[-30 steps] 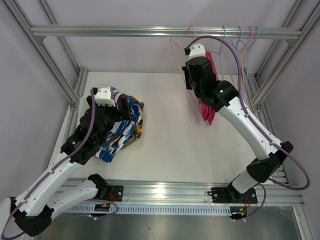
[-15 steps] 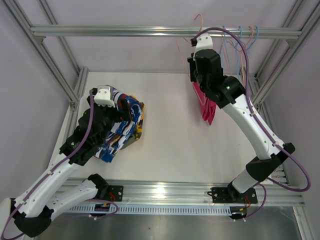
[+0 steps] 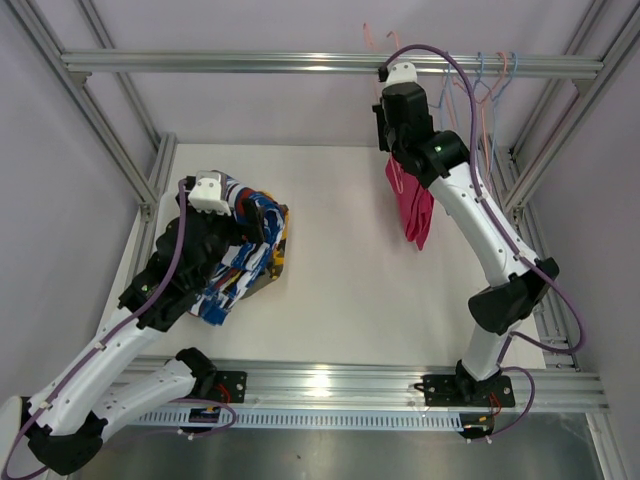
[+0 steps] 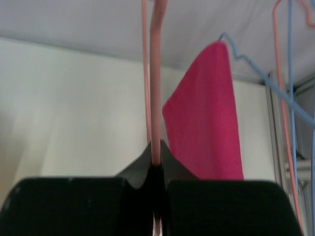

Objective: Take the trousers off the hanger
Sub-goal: Place the hanger at the clothesline, then pick up the hanger from the clothesline.

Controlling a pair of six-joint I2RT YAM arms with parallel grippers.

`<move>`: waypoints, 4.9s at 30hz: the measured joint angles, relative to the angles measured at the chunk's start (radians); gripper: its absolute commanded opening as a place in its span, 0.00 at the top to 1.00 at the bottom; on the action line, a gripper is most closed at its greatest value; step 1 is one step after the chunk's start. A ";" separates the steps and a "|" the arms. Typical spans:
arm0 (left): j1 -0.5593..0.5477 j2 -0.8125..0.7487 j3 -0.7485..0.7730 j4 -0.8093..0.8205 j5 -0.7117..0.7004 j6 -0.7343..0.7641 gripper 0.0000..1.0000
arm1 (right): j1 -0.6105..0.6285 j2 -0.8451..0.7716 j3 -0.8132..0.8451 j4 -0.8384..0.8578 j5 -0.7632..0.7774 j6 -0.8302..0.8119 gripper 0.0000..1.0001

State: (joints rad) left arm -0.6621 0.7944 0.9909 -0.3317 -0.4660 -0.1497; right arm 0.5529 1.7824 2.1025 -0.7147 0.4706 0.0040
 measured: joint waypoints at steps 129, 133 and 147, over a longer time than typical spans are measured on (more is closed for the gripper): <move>-0.023 -0.016 -0.028 0.015 -0.001 0.012 0.01 | -0.502 -0.563 -0.880 0.611 -0.771 0.574 0.54; -0.023 -0.029 -0.030 0.016 -0.002 0.012 0.01 | -0.525 -0.580 -0.925 0.692 -0.818 0.633 0.53; -0.023 -0.037 -0.030 0.018 -0.002 0.012 0.01 | -0.537 -0.576 -0.951 0.887 -0.942 0.784 0.53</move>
State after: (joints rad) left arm -0.6853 0.7570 0.9611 -0.3141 -0.4679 -0.1375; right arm 0.0154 1.2060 1.1515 0.1726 -0.4717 0.7876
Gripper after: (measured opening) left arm 0.994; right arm 0.480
